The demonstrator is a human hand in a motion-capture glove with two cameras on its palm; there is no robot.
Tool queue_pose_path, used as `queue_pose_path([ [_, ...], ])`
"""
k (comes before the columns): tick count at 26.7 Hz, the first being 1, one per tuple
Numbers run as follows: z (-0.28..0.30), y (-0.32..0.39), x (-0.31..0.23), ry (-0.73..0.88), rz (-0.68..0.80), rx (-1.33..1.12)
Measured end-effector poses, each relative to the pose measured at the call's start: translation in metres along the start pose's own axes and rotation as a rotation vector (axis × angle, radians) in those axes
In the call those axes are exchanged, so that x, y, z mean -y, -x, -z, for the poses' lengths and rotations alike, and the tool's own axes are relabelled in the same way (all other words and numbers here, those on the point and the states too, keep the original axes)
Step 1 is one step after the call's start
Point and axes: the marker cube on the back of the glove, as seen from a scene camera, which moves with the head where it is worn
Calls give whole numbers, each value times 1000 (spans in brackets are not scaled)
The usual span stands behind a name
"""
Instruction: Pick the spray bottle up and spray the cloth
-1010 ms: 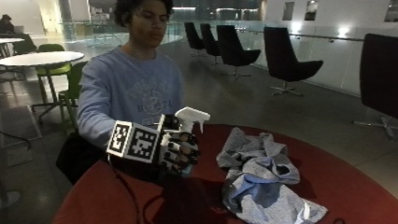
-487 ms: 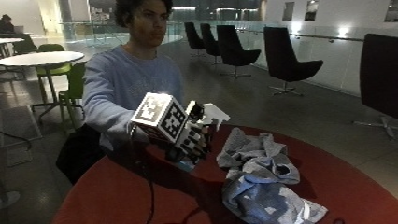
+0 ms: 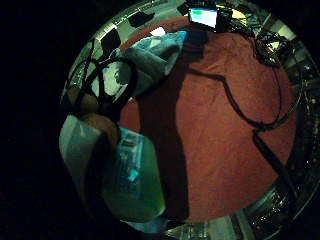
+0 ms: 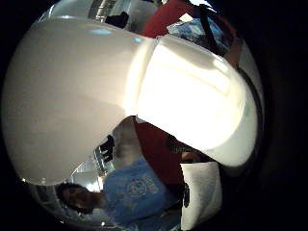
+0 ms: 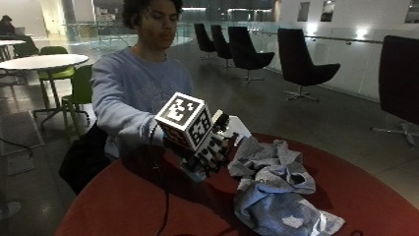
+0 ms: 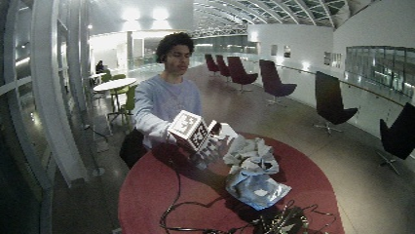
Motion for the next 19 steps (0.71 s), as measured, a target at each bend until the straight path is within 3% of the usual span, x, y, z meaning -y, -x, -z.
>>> queue_pose_path([
  [19,-2,8,12,116,-75,-113],
])
